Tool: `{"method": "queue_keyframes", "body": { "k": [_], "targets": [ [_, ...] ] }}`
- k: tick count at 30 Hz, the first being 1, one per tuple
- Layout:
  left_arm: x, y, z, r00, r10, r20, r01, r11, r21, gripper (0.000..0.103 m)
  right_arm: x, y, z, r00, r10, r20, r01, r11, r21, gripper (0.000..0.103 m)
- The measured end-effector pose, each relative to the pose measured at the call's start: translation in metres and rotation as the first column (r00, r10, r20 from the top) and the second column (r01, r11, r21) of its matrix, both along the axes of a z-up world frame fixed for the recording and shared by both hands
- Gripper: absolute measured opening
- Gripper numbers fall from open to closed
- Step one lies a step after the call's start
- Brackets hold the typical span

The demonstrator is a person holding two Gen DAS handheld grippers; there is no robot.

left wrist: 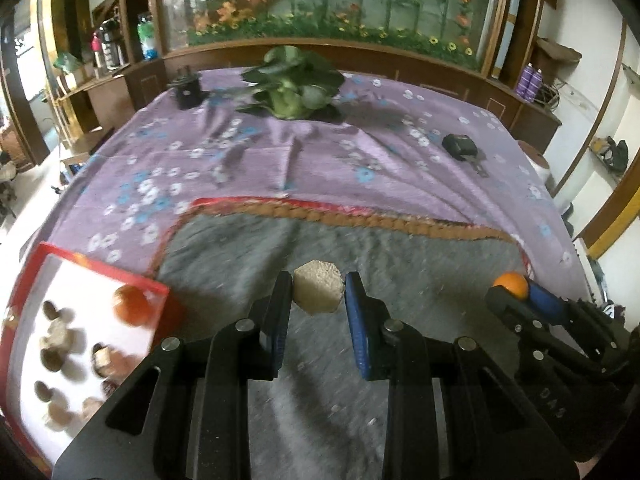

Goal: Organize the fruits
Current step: 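Carry the orange and cake piece over the white tray with both grippers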

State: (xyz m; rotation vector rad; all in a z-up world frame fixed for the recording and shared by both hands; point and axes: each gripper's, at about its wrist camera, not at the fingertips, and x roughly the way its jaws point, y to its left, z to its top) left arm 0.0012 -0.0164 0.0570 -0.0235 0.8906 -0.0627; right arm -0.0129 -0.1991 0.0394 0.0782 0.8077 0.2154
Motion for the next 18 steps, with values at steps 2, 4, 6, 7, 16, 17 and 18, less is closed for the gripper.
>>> {"method": "queue_keyframes", "body": {
  "k": [2, 4, 6, 7, 16, 17, 18],
  "targets": [
    [-0.009, 0.008, 0.001, 1.0, 0.006, 0.002, -0.006, 1.0, -0.003, 0.026, -0.008, 0.009, 0.002, 1.0, 0.013, 0.002, -0.013, 1.0, 0.003, 0.033],
    [-0.019, 0.017, 0.003, 1.0, 0.024, 0.015, -0.024, 1.0, 0.003, 0.026, -0.015, 0.019, 0.005, 0.999, 0.031, 0.008, -0.031, 0.999, -0.006, 0.033],
    [-0.026, 0.027, 0.004, 0.999, 0.034, 0.016, -0.035, 0.999, 0.007, 0.026, -0.022, 0.03, 0.007, 0.998, 0.055, 0.012, -0.054, 0.998, -0.013, 0.033],
    [-0.03, 0.031, 0.004, 0.999, 0.038, 0.016, -0.038, 0.999, 0.007, 0.026, -0.026, 0.037, 0.01, 0.997, 0.071, 0.016, -0.071, 0.997, -0.02, 0.033],
    [-0.066, 0.089, 0.011, 0.989, 0.143, 0.034, -0.144, 0.99, 0.014, 0.026, -0.044, 0.092, 0.018, 0.983, 0.185, 0.02, -0.185, 0.983, -0.008, 0.033],
    [-0.068, 0.095, 0.011, 0.988, 0.153, 0.034, -0.154, 0.988, 0.014, 0.026, -0.047, 0.103, 0.018, 0.977, 0.211, 0.02, -0.211, 0.977, -0.007, 0.033],
    [-0.071, 0.103, 0.011, 0.986, 0.166, 0.035, -0.166, 0.986, 0.015, 0.026, -0.048, 0.112, 0.018, 0.973, 0.229, 0.018, -0.229, 0.973, -0.008, 0.033]
  ]
}}
